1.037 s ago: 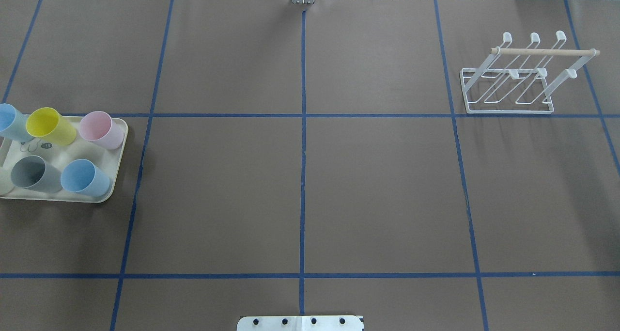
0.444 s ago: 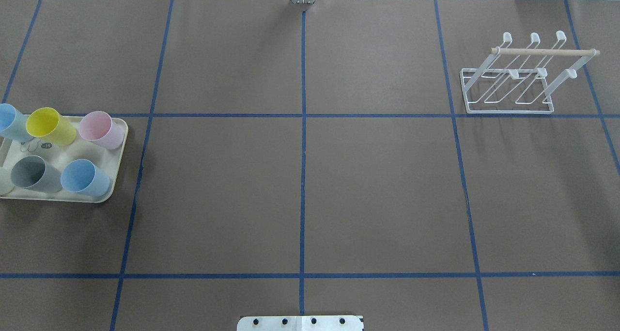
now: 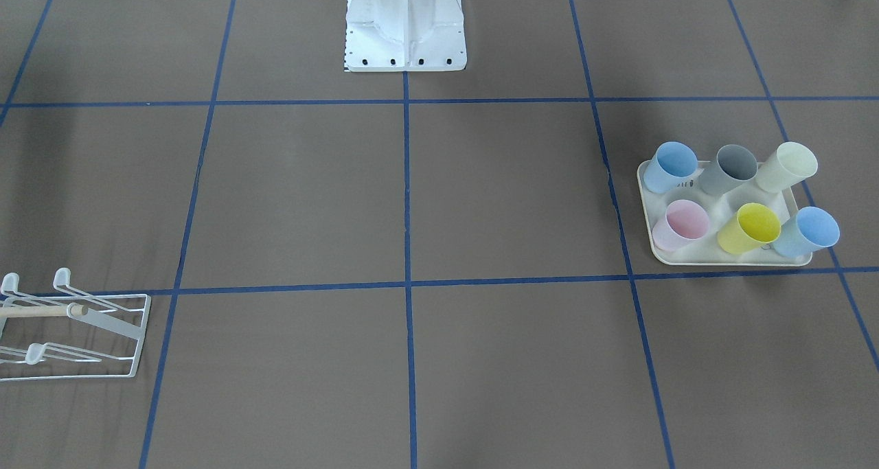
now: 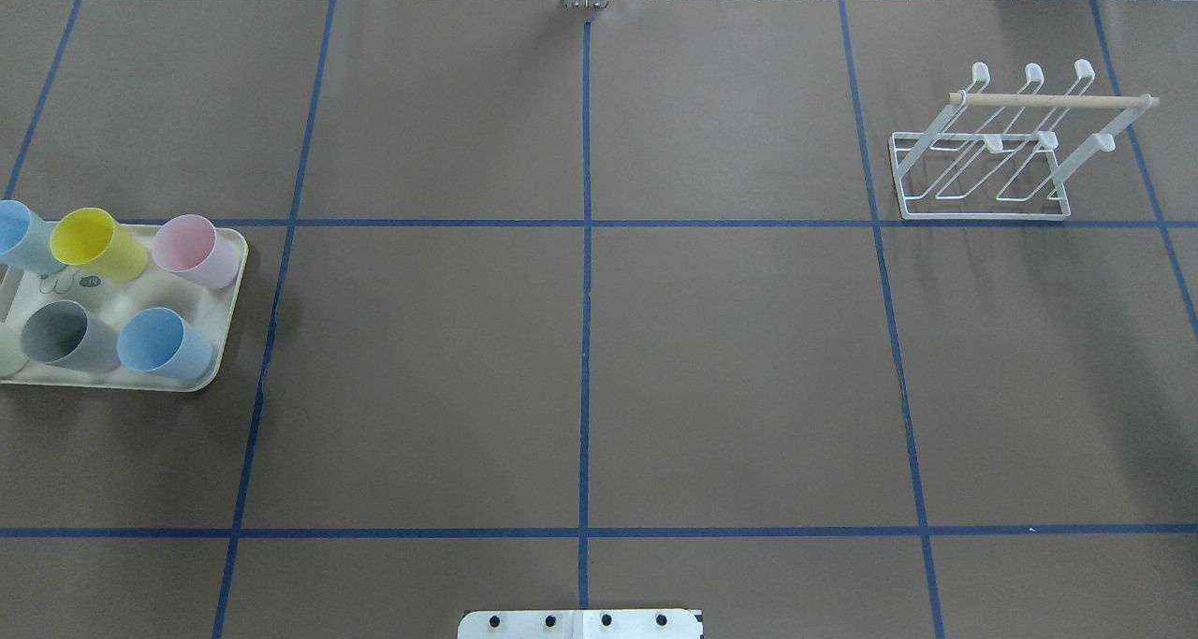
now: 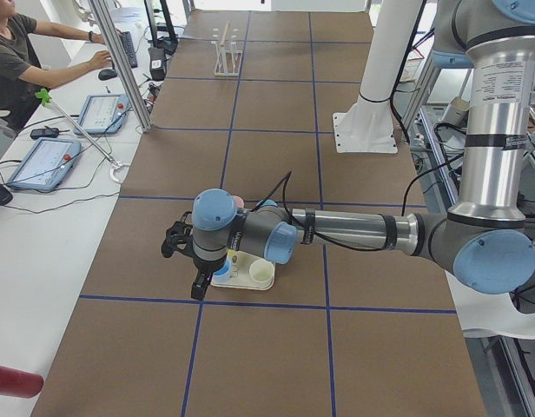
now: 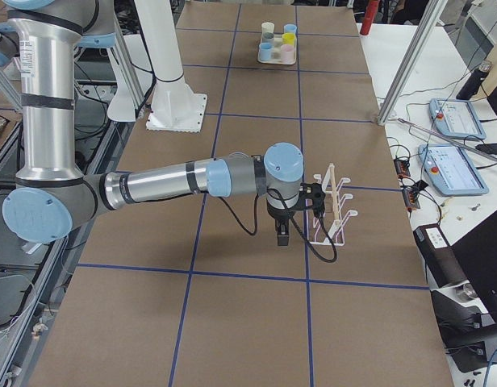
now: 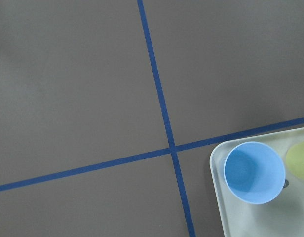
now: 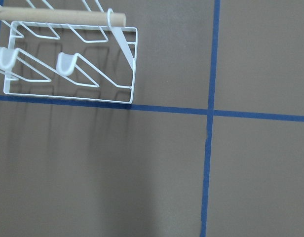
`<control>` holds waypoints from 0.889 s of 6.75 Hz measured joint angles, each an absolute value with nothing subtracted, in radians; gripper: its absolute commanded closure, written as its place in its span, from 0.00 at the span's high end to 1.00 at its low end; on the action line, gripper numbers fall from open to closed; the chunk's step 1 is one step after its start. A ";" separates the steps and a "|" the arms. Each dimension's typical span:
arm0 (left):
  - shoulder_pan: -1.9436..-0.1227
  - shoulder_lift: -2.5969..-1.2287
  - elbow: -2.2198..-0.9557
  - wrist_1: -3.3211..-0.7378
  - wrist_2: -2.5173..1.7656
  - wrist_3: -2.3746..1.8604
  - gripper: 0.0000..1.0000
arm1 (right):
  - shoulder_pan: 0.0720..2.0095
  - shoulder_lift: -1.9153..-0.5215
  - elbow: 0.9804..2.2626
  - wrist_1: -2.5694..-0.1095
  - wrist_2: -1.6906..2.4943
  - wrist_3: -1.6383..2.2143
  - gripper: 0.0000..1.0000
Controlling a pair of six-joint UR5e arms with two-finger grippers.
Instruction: Transfer IKEA cup to right arm and place on rack
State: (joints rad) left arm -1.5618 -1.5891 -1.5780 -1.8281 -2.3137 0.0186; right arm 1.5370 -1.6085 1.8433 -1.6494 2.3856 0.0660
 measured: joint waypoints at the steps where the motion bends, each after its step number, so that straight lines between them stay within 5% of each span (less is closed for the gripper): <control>1: -1.558 -1.596 -1.537 -1.858 -2.326 0.019 1.00 | 1.527 -1.594 1.842 -1.650 2.389 0.086 1.00; 6: -1.431 -1.595 -1.419 -2.184 -2.336 -0.290 1.00 | 1.514 -1.520 1.853 -1.652 2.403 0.205 1.00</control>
State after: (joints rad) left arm -1.4310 -1.5952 -1.4187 -2.1835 -2.3363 -0.2901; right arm 1.5139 -1.5205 1.8530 -1.6524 2.4030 0.2054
